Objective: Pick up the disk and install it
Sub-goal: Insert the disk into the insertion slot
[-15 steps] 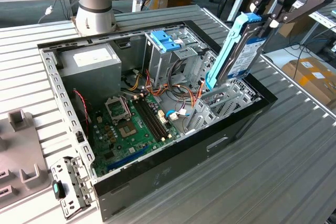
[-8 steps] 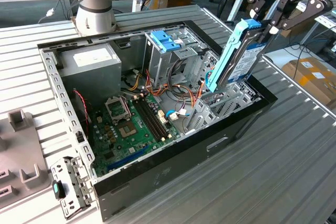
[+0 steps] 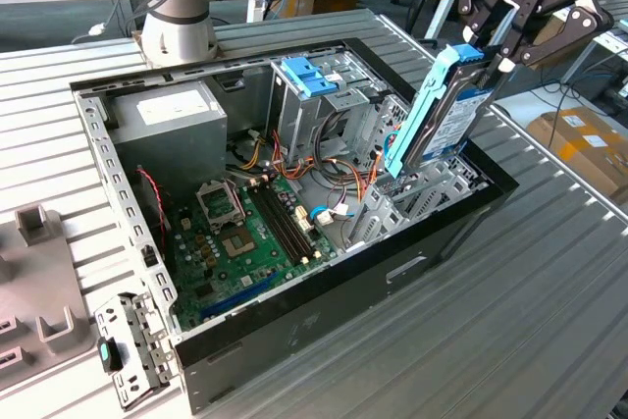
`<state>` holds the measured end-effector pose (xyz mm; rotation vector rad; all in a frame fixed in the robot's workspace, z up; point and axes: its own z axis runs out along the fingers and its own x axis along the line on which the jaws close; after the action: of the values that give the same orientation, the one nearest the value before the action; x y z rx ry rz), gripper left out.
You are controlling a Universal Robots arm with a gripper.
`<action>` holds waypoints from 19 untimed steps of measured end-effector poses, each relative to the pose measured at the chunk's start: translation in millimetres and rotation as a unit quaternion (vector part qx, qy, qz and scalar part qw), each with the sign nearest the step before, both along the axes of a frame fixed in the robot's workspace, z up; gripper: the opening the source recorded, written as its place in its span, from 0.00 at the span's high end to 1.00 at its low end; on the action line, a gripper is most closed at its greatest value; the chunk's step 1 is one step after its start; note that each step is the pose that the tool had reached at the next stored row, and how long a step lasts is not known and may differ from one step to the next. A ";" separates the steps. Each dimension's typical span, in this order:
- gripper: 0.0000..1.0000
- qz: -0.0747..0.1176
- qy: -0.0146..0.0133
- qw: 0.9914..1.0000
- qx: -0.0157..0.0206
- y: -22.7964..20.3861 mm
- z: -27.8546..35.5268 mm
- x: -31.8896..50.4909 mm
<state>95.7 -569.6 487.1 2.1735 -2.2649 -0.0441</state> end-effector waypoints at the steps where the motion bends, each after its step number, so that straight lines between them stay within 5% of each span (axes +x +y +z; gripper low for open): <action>1: 0.65 0.000 0.000 1.000 0.000 0.0 0.0 0.0; 9: 0.65 0.000 0.000 1.000 0.000 0.0 -0.3 0.0; 13: 0.65 0.000 0.000 1.000 0.000 0.0 -8.0 0.0; 19: 0.65 0.000 0.000 1.000 0.000 0.0 -9.9 0.9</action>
<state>96.6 -569.5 477.2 2.1740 -2.2653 -0.0428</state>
